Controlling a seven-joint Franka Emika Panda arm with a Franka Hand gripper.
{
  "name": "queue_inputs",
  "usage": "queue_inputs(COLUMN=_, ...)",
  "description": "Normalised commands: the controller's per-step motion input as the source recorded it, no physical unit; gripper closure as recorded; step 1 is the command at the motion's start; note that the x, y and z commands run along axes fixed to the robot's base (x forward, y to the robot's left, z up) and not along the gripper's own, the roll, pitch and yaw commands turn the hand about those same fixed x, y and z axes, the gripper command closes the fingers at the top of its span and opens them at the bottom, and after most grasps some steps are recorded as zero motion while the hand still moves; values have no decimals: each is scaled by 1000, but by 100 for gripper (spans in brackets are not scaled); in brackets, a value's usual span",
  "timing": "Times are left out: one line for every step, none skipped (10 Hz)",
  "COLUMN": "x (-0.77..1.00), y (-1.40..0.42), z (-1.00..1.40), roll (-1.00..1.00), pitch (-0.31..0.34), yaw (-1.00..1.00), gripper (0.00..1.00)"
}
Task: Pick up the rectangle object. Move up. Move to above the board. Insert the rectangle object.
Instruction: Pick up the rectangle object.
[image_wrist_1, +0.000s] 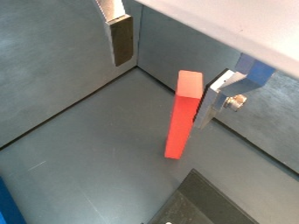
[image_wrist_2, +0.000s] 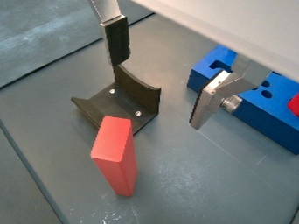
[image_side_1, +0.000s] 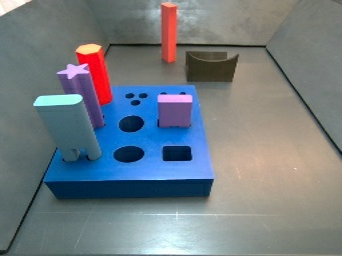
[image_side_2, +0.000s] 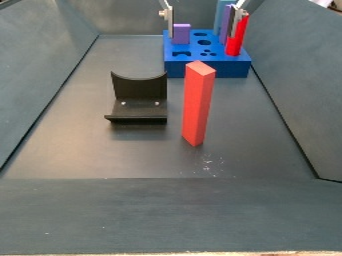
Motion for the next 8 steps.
queue_inputs(x=0, y=40, z=-186, roll=0, pitch=0, yaw=43, gripper=0)
queue_inputs(x=34, y=357, z=-629, roll=46, pitch=0, yaw=509, gripper=0)
queue_inputs(x=0, y=394, z=-683, roll=57, pitch=0, yaw=689, gripper=0)
queue_inputs(x=0, y=451, z=-483, roll=0, pitch=0, yaw=689, gripper=0)
queue_inputs(x=-23, y=506, z=-594, roll=-43, pitch=-116, yaw=703, gripper=0)
queue_inputs(x=-123, y=491, z=-714, roll=-11, pitch=-154, yaw=766, gripper=0)
queue_inputs(x=-3, y=477, z=-534, roll=-14, pitch=-89, yaw=726, gripper=0)
queue_inputs(x=194, y=234, z=-317, roll=-21, pitch=0, yaw=526, gripper=0)
